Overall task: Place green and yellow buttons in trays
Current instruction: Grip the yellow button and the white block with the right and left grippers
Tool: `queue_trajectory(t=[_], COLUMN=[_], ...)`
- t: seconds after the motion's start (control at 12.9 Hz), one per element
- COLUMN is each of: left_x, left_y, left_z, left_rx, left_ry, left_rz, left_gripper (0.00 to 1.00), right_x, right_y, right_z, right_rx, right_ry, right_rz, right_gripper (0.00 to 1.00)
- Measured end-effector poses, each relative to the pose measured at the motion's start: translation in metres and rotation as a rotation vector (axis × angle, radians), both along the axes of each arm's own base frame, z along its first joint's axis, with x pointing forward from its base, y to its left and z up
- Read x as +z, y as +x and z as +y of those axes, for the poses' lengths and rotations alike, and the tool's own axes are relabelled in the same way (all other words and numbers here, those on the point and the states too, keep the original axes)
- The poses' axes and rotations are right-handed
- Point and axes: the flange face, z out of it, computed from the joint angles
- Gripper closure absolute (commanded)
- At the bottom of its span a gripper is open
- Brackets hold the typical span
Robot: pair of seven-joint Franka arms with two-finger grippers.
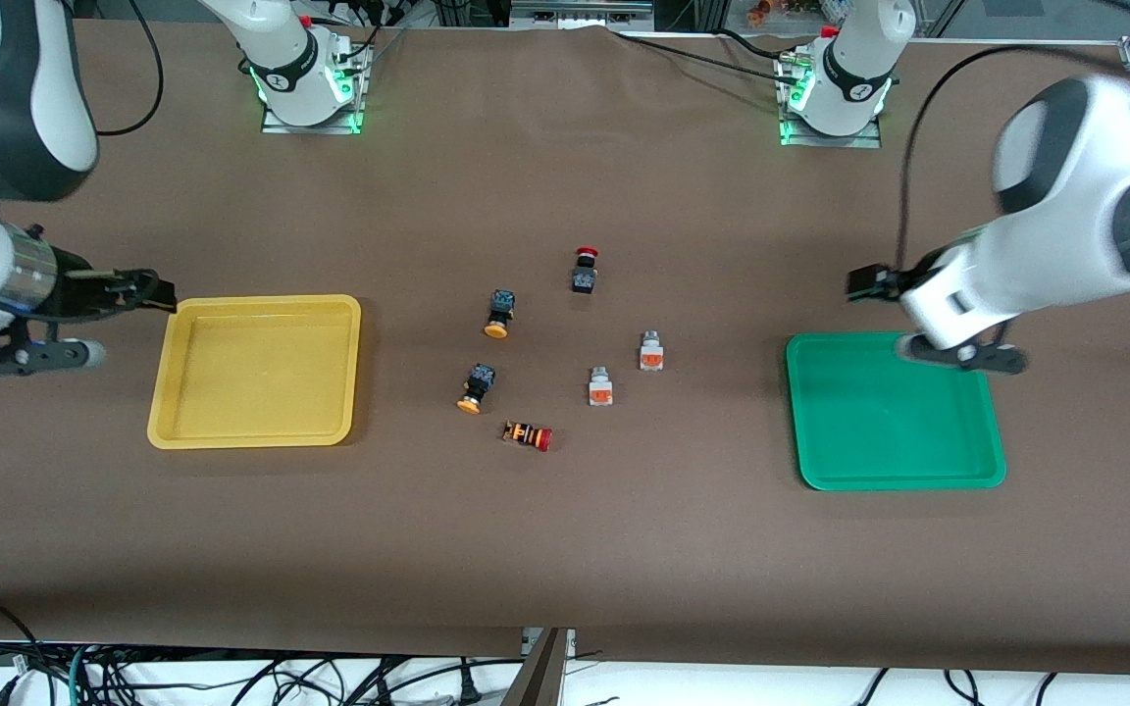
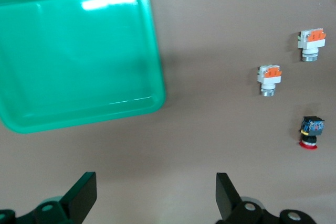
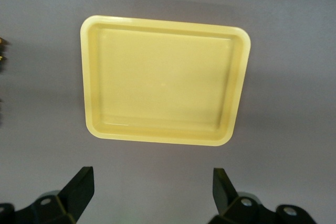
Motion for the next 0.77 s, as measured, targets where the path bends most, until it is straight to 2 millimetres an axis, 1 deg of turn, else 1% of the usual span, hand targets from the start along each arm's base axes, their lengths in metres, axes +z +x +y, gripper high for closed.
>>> queue_trajectory(t=[0.08, 0.15, 0.23, 0.31, 0.46, 0.54, 0.62, 0.7, 0.77], left_x=[-0.022, -0.043, -0.063, -0.083, -0.121, -0.14, -0.16, -0.181, -0.201], left_y=[0.003, 0.005, 0.006, 0.004, -0.006, -0.013, -0.018, -0.021, -0.025], left_z=[-0.024, -0.045, -0.067, -0.091, -0.143, -0.165, -0.178, -0.186, -0.189], left_rx=[-0.008, -0.023, -0.034, -0.035, -0.035, -0.041, -0.042, -0.04, -0.032], left_ry=[0.002, 0.0, -0.001, 0.001, 0.007, 0.007, 0.003, -0.007, -0.016], left_rz=[0.001, -0.001, -0.007, -0.012, -0.027, -0.032, -0.046, -0.071, -0.094], left_gripper=[0.0, 0.0, 0.0, 0.0, 0.0, 0.0, 0.0, 0.0, 0.0], right_x=[-0.013, -0.026, -0.037, -0.046, -0.065, -0.075, -0.088, -0.103, -0.12], right_y=[0.006, 0.009, 0.009, 0.006, -0.008, -0.016, -0.025, -0.033, -0.04], right_z=[0.017, 0.043, 0.077, 0.116, 0.193, 0.227, 0.256, 0.281, 0.301], right_rx=[-0.003, -0.033, -0.068, -0.094, -0.15, -0.172, -0.19, -0.21, -0.23], right_ry=[0.004, 0.002, 0.002, 0.0, -0.022, -0.032, -0.033, -0.016, 0.007], right_rz=[-0.003, -0.002, 0.0, 0.0, -0.008, -0.012, -0.01, 0.0, 0.013], right_gripper=[0.0, 0.0, 0.0, 0.0, 0.0, 0.0, 0.0, 0.0, 0.0])
